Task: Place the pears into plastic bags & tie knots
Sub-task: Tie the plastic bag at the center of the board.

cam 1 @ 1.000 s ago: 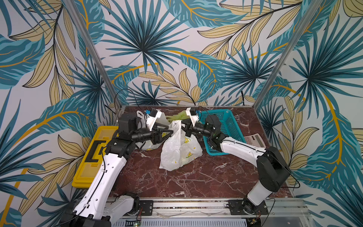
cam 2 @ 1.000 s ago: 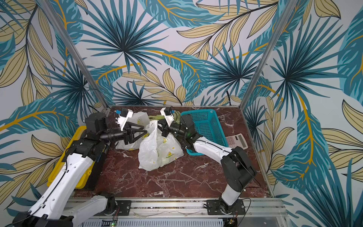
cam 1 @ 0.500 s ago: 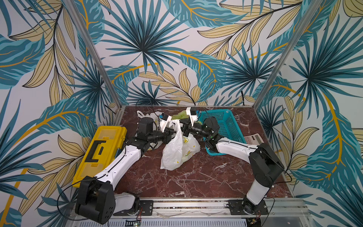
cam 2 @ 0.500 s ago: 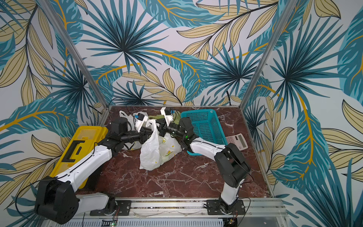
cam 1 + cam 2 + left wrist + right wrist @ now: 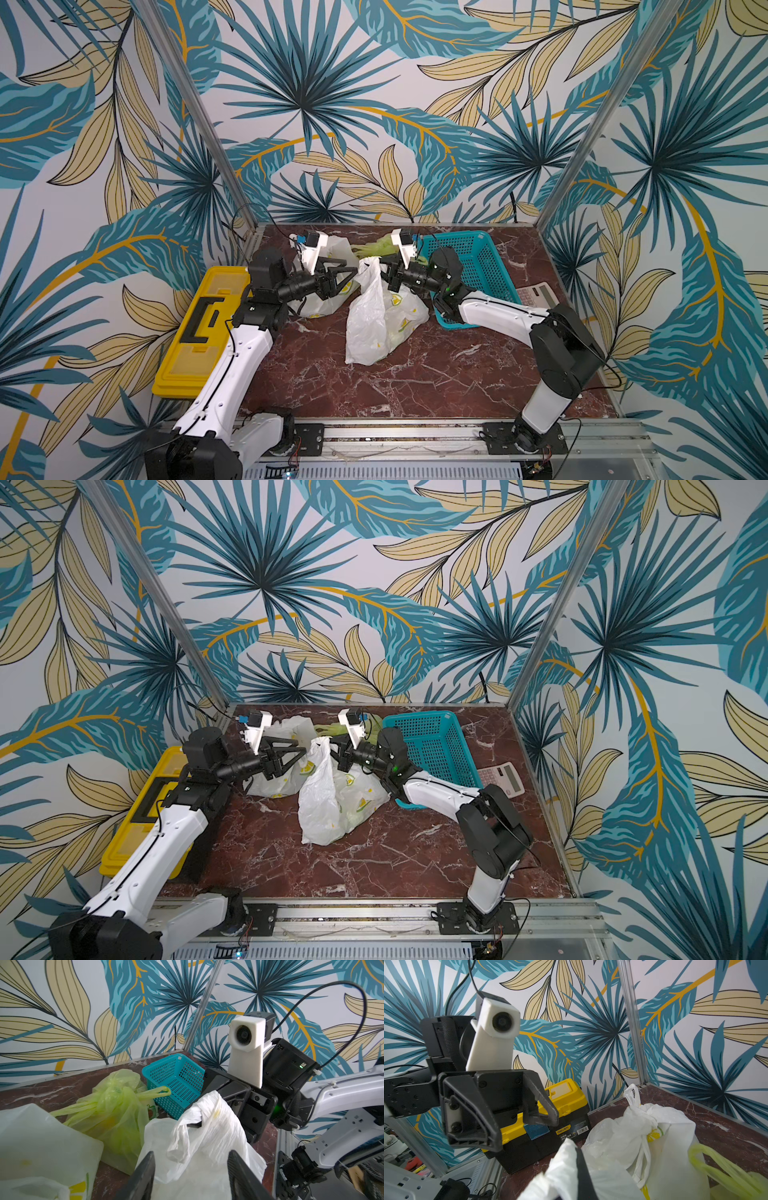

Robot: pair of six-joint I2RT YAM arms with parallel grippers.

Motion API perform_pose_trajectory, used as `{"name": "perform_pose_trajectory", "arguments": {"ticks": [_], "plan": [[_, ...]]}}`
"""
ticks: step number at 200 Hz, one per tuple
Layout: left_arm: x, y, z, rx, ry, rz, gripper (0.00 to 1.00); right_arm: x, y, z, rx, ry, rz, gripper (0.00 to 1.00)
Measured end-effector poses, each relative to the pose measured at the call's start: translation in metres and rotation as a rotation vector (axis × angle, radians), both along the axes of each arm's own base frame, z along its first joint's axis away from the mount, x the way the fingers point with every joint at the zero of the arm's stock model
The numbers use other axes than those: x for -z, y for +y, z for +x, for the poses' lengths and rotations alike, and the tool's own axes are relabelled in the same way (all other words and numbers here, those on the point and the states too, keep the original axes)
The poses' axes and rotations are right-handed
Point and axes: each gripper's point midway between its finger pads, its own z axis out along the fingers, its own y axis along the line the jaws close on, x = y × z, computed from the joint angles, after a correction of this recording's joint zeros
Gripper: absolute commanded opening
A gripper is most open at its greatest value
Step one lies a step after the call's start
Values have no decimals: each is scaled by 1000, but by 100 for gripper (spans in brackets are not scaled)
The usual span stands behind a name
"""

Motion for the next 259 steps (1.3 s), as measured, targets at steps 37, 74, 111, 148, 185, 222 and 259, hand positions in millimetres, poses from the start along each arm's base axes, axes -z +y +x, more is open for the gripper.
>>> {"name": "perform_pose_trajectory", "arguments": {"ticks": [37, 74, 111, 148, 185, 222, 259], "plan": [[27, -14, 6, 92, 62, 18, 57, -1, 2, -10, -55, 26, -2, 4], [37, -26, 9, 144, 84, 31, 42, 0, 3, -17, -100, 48, -1, 4], [32, -29, 6, 179, 53, 35, 13, 0, 4, -18, -113, 67, -10, 9], [33, -28, 7, 175, 49, 41, 1, 6, 3, -14, -99, 107, -27, 26], [33, -22, 11, 152, 49, 43, 0, 1, -7, -17, -57, 131, -58, 38], [35, -19, 17, 110, 69, 47, 0, -7, -30, -21, 67, 160, -138, 37], [38, -16, 22, 68, 103, 43, 0, -4, -53, -37, 224, 250, -239, 35]]}}
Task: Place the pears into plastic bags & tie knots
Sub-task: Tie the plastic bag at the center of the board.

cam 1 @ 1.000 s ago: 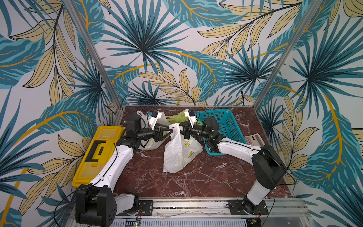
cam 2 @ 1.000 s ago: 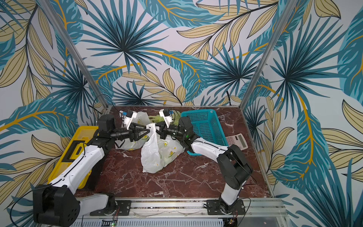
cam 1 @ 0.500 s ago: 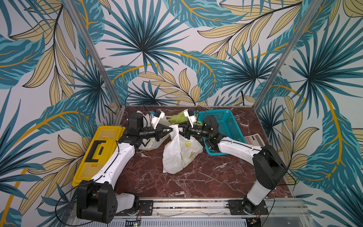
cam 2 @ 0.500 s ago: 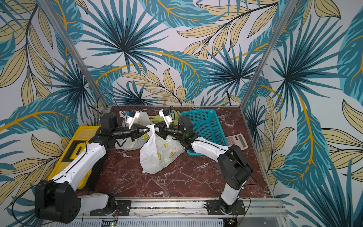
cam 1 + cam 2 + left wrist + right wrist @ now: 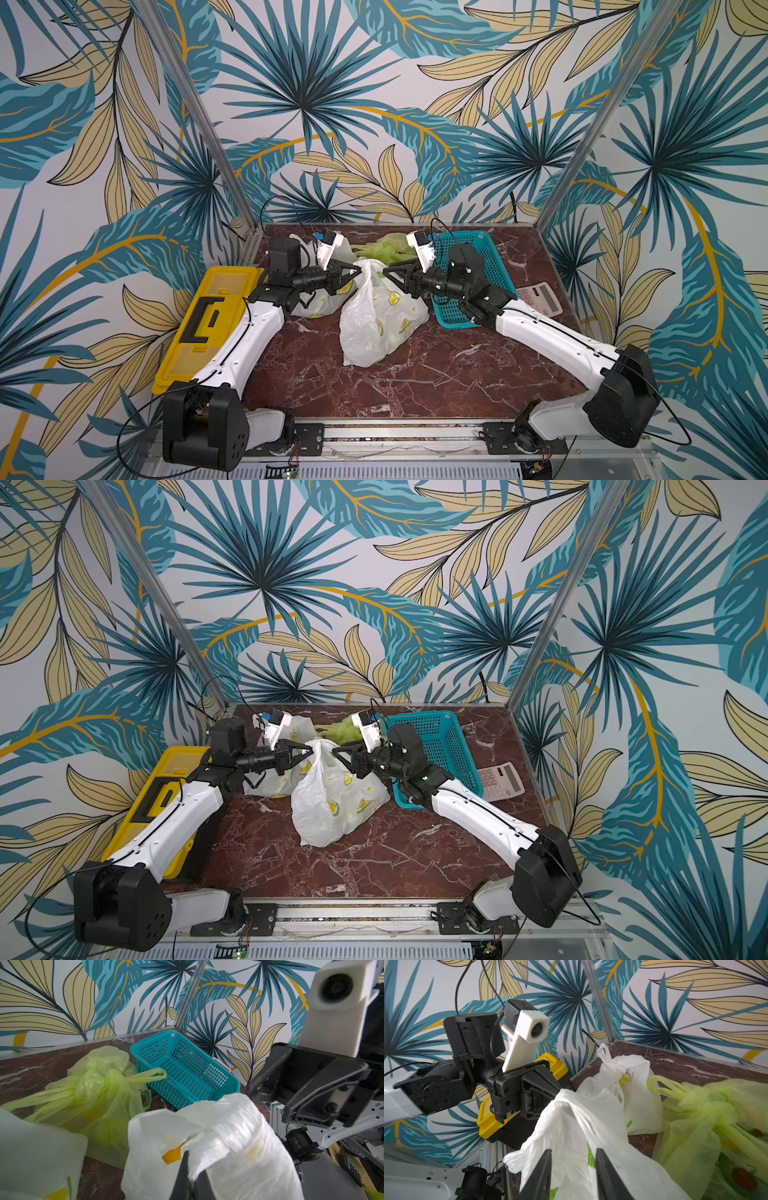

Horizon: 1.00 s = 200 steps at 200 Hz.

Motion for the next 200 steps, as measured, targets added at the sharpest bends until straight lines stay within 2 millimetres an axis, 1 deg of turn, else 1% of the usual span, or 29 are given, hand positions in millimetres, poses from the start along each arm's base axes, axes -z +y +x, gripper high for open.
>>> {"name": "perform_pose_trajectory", "arguments": {"ticks": [13, 31, 56, 81, 118, 134, 163, 186, 200], "plan": [[1, 1, 1, -10, 10, -1, 0, 4, 1, -11, 28, 32, -35, 35], [1, 2, 2, -20, 23, -5, 0, 14, 8, -24, 48, 75, -93, 35], [2, 2, 3, -28, 37, -10, 0, 26, 23, -32, 58, 112, -160, 37], [3, 2, 3, -34, 49, -14, 0, 34, 38, -29, 63, 127, -201, 44], [7, 0, 1, -35, 66, -13, 0, 49, 53, -28, 69, 150, -260, 46], [9, -2, -1, -39, 73, -12, 0, 53, 56, -24, 91, 160, -270, 47], [13, -2, -2, -54, 92, -13, 0, 56, 61, -11, 138, 173, -278, 52], [14, 1, 0, -80, 122, -23, 0, 56, 61, -12, 135, 179, -276, 53], [15, 3, 2, -91, 139, -30, 0, 55, 57, -15, 134, 174, -286, 53]]}}
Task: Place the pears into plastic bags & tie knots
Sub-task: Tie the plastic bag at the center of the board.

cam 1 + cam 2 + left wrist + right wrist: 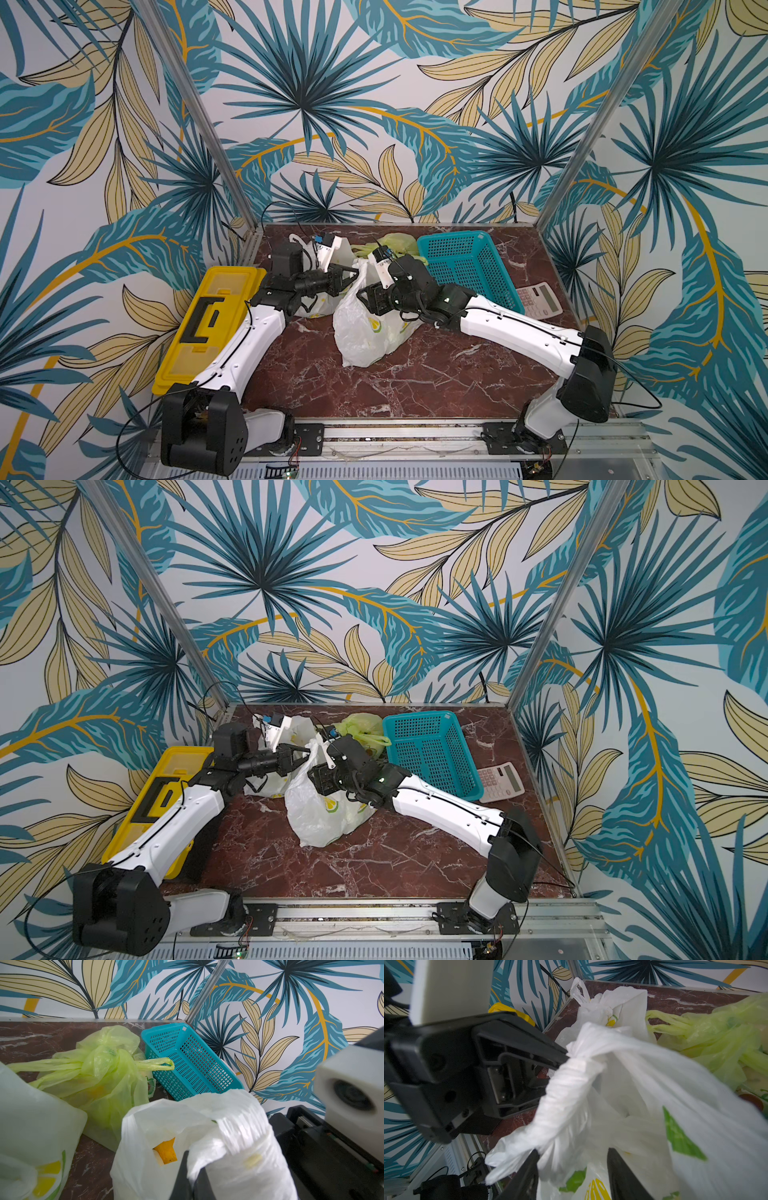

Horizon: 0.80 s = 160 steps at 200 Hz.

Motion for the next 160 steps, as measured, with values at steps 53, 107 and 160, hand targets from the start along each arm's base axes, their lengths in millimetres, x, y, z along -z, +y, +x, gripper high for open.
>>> {"name": "perform_pose_trajectory", "arguments": {"ticks": [53, 107, 160], "plan": [[5, 1, 3, -17, 45, -15, 0, -5, -16, -7, -6, -32, -57, 47], [6, -1, 1, -15, 57, -19, 0, 2, -3, 5, -16, -35, -92, 50], [13, -3, 1, -23, 71, -11, 0, -4, 8, 13, -21, -40, -92, 55]]}}
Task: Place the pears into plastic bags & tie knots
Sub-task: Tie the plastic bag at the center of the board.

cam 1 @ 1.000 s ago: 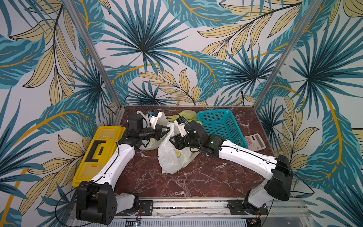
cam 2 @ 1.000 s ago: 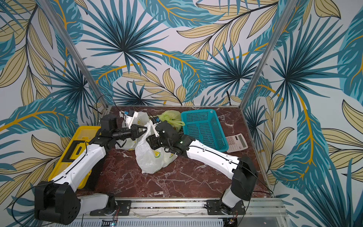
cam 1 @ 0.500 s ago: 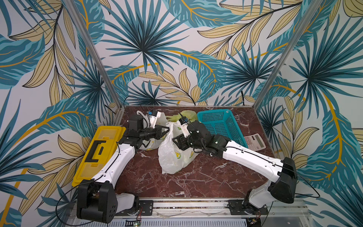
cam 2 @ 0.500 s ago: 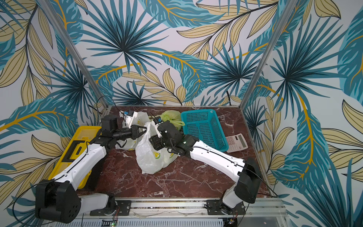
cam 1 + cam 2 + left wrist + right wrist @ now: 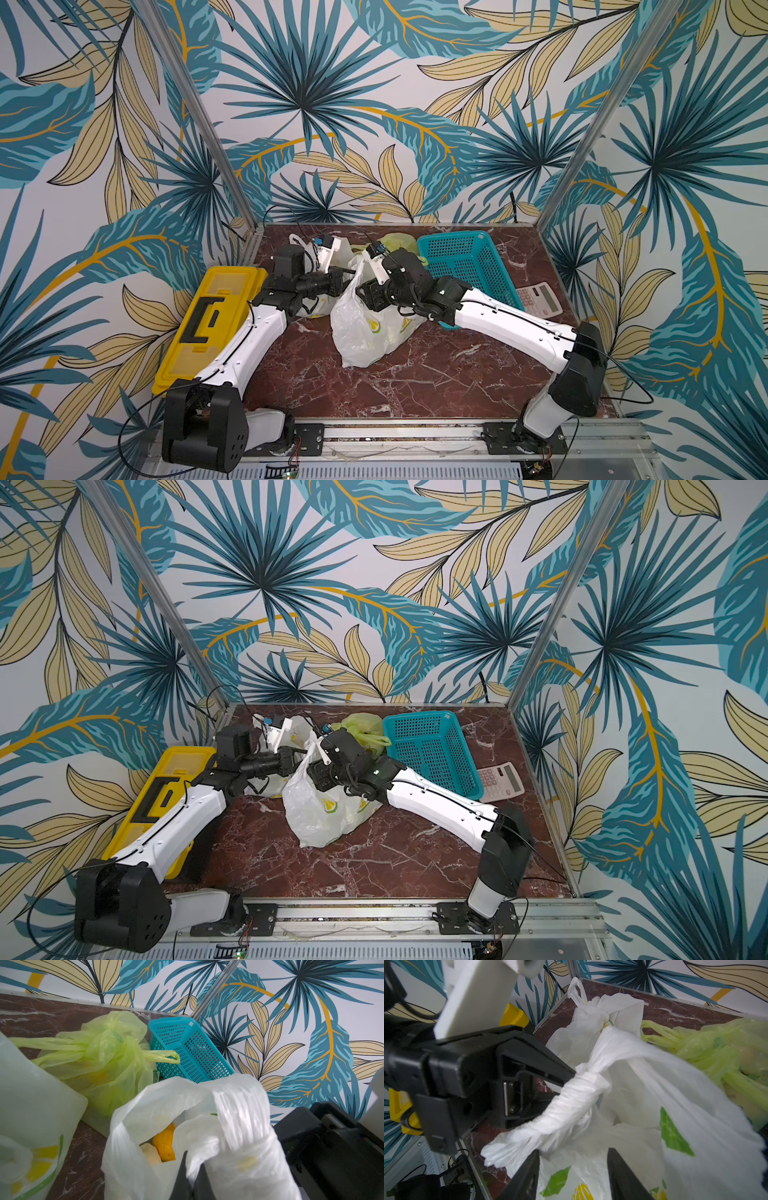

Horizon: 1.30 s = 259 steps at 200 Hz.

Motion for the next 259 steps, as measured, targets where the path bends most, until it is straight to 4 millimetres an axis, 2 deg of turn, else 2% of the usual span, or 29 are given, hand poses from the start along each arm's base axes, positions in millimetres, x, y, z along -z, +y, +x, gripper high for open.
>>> {"name": "perform_pose_trajectory", "arguments": {"ticks": [33, 92, 119, 137, 178, 205, 221, 259], "plan": [[1, -3, 0, -3, 7, 2, 0, -2, 9, 7, 1, 7, -7, 52], [1, -6, -1, -3, 7, 5, 0, 9, 3, 8, 8, 35, -45, 17], [4, -4, -3, -14, 8, 11, 0, 12, -2, 8, 4, 45, -58, 5], [5, -1, -4, -25, 8, 14, 0, 13, -12, 3, 0, 55, -67, 0], [3, 1, -4, -28, 0, 14, 0, -3, -33, -8, -7, 58, -53, 0], [3, 1, -4, -28, 1, 13, 0, -8, -31, -16, -36, 77, -25, 26], [3, 1, -4, -28, 1, 13, 0, -5, -30, -18, -42, 93, -22, 38], [3, 0, -4, -27, 1, 13, 0, -2, -24, -18, -34, 130, 10, 44]]}}
